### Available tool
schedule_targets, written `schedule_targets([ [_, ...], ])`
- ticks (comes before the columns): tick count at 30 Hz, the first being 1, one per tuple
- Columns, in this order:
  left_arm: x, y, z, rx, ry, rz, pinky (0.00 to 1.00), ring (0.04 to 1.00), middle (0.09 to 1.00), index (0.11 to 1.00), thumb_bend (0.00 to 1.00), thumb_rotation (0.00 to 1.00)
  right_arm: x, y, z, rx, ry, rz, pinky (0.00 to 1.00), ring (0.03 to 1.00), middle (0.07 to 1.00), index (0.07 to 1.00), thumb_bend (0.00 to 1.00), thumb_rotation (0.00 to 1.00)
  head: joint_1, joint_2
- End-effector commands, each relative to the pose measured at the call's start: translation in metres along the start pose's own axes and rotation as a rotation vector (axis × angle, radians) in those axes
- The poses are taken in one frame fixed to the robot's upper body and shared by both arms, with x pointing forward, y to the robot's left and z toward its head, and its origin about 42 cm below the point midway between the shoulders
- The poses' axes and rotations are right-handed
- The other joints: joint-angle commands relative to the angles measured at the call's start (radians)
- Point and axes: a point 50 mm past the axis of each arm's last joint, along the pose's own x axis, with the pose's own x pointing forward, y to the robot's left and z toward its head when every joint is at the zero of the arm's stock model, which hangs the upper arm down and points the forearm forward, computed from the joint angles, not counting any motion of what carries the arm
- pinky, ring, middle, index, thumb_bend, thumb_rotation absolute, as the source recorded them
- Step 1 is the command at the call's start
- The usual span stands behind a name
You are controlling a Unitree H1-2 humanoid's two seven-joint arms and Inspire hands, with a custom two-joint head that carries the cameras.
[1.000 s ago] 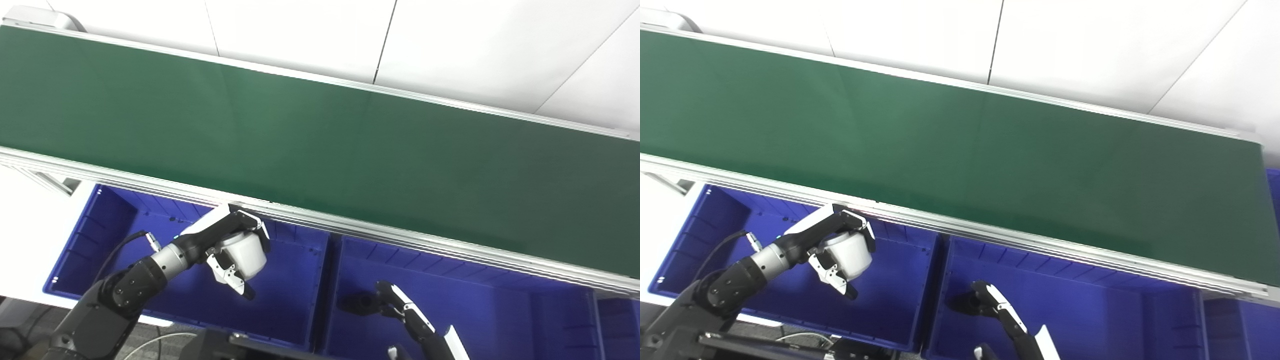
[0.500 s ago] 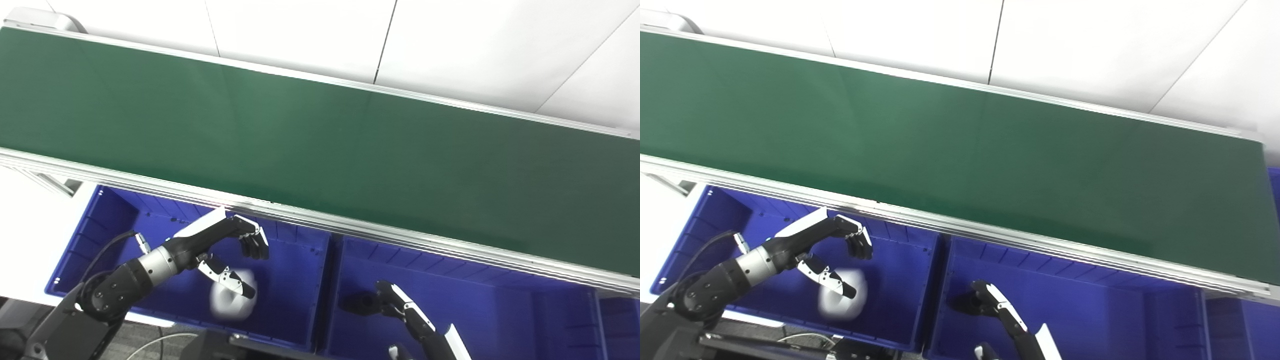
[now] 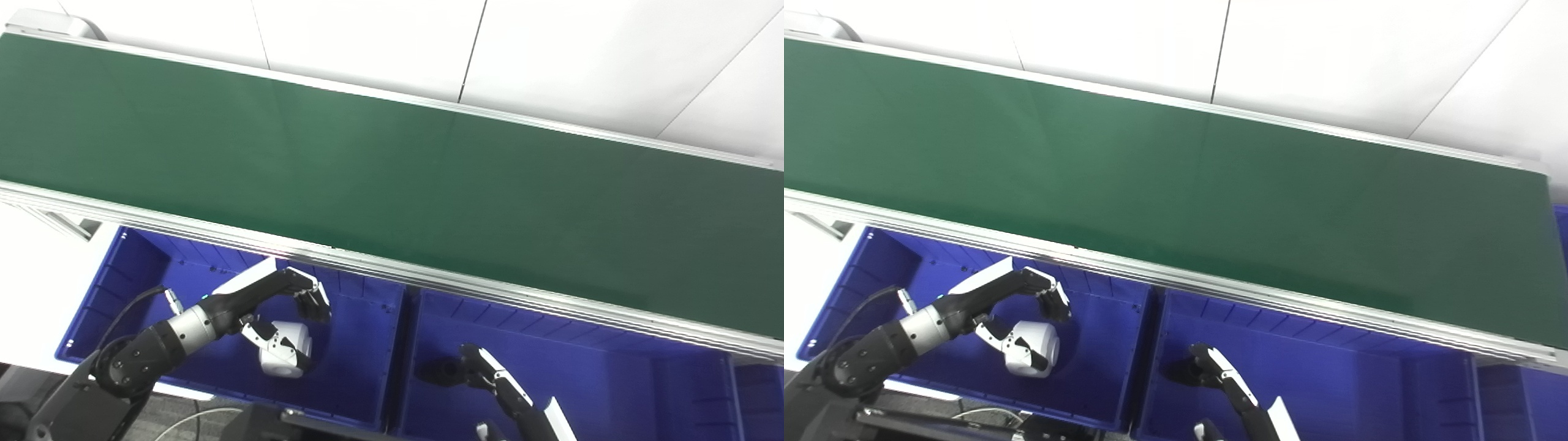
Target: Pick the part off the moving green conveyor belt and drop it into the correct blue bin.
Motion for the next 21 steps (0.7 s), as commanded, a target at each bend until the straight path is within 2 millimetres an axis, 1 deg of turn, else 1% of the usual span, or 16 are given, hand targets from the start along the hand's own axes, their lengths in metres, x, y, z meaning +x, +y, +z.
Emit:
schedule_targets([
  [1,-0.004,0.008,0.011,-0.013,-0.029,-0.008,0.53,0.586,0.640,0.620,0.58,0.17,-0.005,0.004,0.009,0.014,-0.018,0.000,0.81,0.895,0.940,0.904,0.54,0.93,0.001,0.001],
  [2,-0.004,0.008,0.015,-0.022,-0.036,-0.013,0.55,0.605,0.658,0.671,0.61,0.24,-0.005,0.004,0.009,0.016,-0.020,0.000,0.81,0.896,0.940,0.904,0.54,0.93,0.000,0.002],
  [4,-0.004,0.008,0.021,-0.045,-0.051,-0.019,0.60,0.652,0.708,0.738,0.61,0.37,-0.005,0.005,0.008,0.018,-0.022,-0.001,0.82,0.898,0.941,0.905,0.53,0.92,-0.002,0.002],
  [6,-0.004,0.008,0.024,-0.056,-0.054,-0.023,0.62,0.670,0.727,0.752,0.60,0.42,-0.004,0.006,0.008,0.020,-0.024,-0.001,0.82,0.899,0.941,0.906,0.53,0.92,-0.004,0.003],
  [8,-0.005,0.006,0.025,-0.079,-0.073,-0.029,0.63,0.670,0.726,0.748,0.58,0.44,-0.004,0.006,0.009,0.017,-0.022,-0.002,0.82,0.898,0.941,0.907,0.53,0.92,-0.006,0.005],
  [9,-0.006,0.005,0.025,-0.090,-0.082,-0.033,0.63,0.668,0.724,0.745,0.57,0.44,-0.004,0.006,0.010,0.016,-0.022,-0.004,0.82,0.898,0.941,0.907,0.53,0.93,-0.010,0.011],
  [10,-0.007,0.005,0.025,-0.096,-0.087,-0.036,0.63,0.664,0.722,0.747,0.56,0.47,-0.004,0.006,0.010,0.015,-0.022,-0.006,0.82,0.898,0.940,0.906,0.53,0.92,-0.010,0.012],
  [12,-0.008,0.002,0.026,-0.111,-0.103,-0.034,0.63,0.664,0.723,0.747,0.55,0.50,-0.003,0.006,0.012,0.016,-0.019,-0.012,0.82,0.898,0.941,0.906,0.53,0.92,-0.014,0.023],
  [15,-0.011,-0.008,0.030,-0.158,-0.146,-0.012,0.64,0.673,0.731,0.751,0.53,0.52,-0.003,0.005,0.013,0.024,-0.016,-0.024,0.82,0.901,0.943,0.910,0.54,0.92,-0.045,0.072],
  [16,-0.012,-0.010,0.031,-0.173,-0.157,-0.010,0.66,0.683,0.738,0.758,0.52,0.55,-0.002,0.005,0.015,0.027,-0.015,-0.028,0.83,0.906,0.945,0.914,0.55,0.93,-0.067,0.101],
  [17,-0.012,-0.013,0.033,-0.181,-0.165,-0.011,0.67,0.688,0.736,0.758,0.52,0.57,-0.001,0.005,0.016,0.029,-0.014,-0.032,0.84,0.909,0.948,0.916,0.57,0.94,-0.081,0.114],
  [20,-0.013,-0.019,0.036,-0.202,-0.180,-0.015,0.68,0.686,0.731,0.762,0.53,0.58,0.001,0.007,0.021,0.022,-0.017,-0.044,0.85,0.914,0.952,0.922,0.57,0.98,-0.166,0.168],
  [21,-0.013,-0.020,0.037,-0.205,-0.183,-0.015,0.68,0.688,0.732,0.769,0.53,0.59,0.002,0.007,0.022,0.021,-0.018,-0.046,0.85,0.919,0.955,0.928,0.57,0.99,-0.173,0.174],
])
